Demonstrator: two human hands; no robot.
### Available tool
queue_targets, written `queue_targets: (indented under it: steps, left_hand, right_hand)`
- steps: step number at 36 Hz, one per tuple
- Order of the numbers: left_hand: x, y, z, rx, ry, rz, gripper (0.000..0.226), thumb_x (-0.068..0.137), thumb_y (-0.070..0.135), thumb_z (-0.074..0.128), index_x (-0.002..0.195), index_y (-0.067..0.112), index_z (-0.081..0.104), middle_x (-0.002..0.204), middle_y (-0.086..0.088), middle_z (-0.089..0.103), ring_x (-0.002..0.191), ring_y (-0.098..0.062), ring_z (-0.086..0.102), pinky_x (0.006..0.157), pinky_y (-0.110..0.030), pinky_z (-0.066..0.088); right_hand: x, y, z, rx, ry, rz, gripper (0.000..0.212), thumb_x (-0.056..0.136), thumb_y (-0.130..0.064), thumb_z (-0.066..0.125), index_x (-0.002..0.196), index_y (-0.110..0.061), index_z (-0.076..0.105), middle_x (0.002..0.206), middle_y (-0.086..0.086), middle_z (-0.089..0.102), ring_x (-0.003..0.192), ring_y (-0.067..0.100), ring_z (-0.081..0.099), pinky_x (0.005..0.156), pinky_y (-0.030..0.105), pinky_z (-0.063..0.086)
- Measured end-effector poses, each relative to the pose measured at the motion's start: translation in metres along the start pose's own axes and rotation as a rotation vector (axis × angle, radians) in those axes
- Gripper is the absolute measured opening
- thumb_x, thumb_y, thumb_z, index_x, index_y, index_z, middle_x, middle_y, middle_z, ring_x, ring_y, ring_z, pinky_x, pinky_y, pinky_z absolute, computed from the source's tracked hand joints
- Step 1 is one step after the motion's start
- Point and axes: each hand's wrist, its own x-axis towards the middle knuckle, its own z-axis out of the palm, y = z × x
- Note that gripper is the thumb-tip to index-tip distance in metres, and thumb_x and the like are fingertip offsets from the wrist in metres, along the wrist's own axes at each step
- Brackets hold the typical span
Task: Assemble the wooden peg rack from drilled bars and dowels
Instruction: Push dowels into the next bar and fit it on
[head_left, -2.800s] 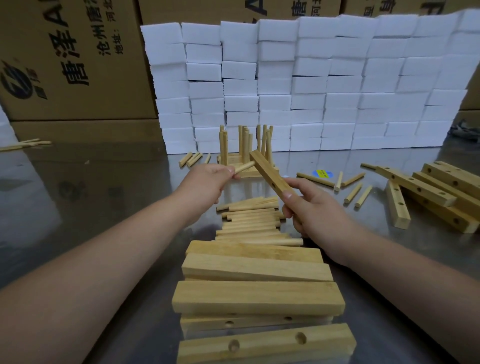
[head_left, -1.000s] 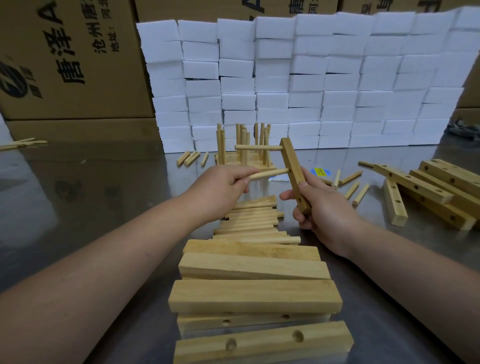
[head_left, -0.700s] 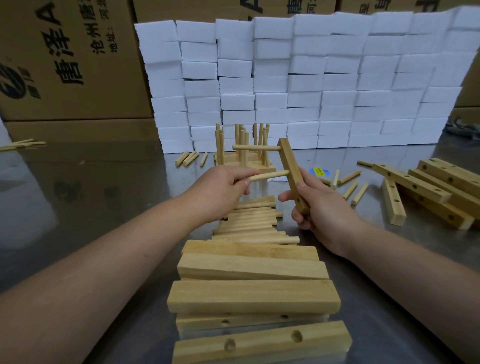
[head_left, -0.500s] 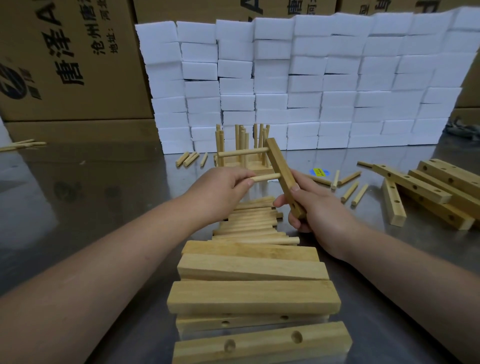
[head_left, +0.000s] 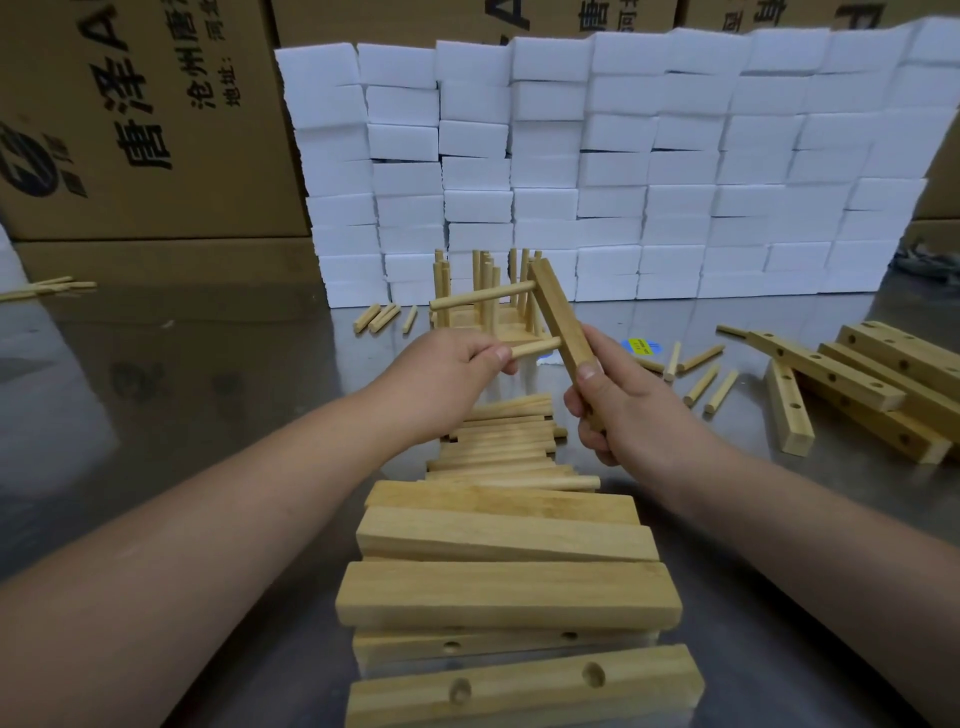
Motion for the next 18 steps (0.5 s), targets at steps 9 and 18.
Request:
queue_targets:
  steps: [9,18]
  left_hand:
    - [-0.0002,0.0001,0.0016,-0.268,-0.064,-0.099,0.038,0.099,0.034,0.036,0.075,0.02,0.062,0.052,0.009,0.037,0.05,-0.011,0.032,0.055,-0.029,0.032]
    - [0.0068,0.0021,-0.0003,-0.276,-0.002,-0.097,0.031,0.099,0.042,0.028,0.092,0.035,0.057,0.073,0.008,0.061,0.055,-0.004,0.053,0.06,-0.024,0.045]
  right_hand:
    - [-0.0017,-0.0022,0.0022,-0.006,0.01,0.001,0.035,0.101,-0.024,0.033,0.125,-0.05,0.036,0.075,-0.001,0.047,0.05,0.001,0.039,0.048,0.012,0.036]
    - [-0.0003,0.006,0.0097,0.122,0.133,0.149,0.043,0.101,-0.025,0.034,0.143,-0.036,0.029,0.071,-0.004,0.056,0.05,0.009,0.041,0.05,0.024,0.035]
